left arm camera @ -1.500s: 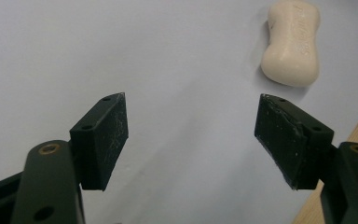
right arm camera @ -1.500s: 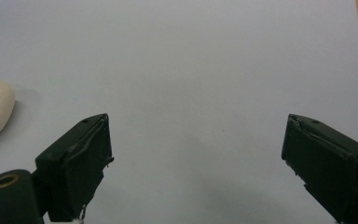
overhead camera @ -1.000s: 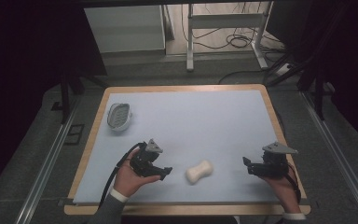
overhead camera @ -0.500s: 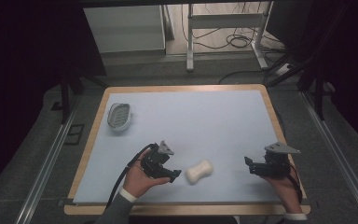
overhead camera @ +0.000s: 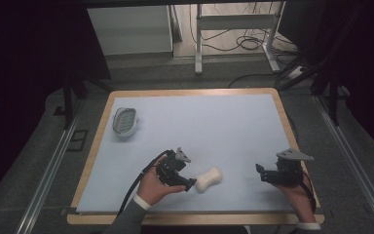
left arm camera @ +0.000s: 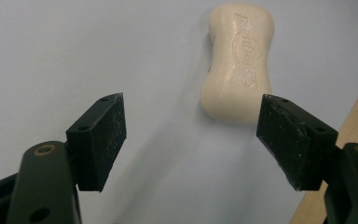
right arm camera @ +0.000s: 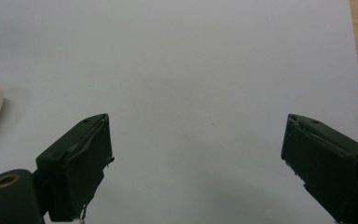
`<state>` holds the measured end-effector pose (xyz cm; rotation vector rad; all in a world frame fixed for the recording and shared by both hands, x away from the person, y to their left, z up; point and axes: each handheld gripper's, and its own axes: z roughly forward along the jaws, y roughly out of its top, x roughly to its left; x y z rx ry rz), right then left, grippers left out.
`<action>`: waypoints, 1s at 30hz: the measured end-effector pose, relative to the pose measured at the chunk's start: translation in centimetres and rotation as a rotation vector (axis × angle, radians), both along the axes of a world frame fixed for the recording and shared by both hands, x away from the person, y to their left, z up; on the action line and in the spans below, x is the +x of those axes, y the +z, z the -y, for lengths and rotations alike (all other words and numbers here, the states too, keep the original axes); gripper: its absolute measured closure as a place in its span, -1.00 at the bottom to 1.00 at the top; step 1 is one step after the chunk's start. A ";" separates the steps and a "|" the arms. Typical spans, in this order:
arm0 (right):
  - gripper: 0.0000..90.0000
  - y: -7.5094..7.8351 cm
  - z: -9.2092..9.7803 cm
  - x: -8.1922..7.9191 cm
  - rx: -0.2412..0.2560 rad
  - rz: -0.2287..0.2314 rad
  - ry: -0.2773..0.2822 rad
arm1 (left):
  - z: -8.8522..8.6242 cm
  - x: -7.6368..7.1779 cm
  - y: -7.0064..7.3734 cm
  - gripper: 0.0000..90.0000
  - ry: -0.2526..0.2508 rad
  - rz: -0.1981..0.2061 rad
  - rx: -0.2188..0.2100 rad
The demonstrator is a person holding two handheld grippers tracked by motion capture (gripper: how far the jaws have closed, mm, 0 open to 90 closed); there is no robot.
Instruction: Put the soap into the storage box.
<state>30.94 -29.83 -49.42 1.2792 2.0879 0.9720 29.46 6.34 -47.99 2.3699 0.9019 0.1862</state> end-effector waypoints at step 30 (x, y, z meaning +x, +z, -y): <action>-0.81 -0.4 0.3 0.2 -0.004 -0.018 -0.007 | 5.6 2.0 -1.1 -0.48 -0.107 -0.065 0.060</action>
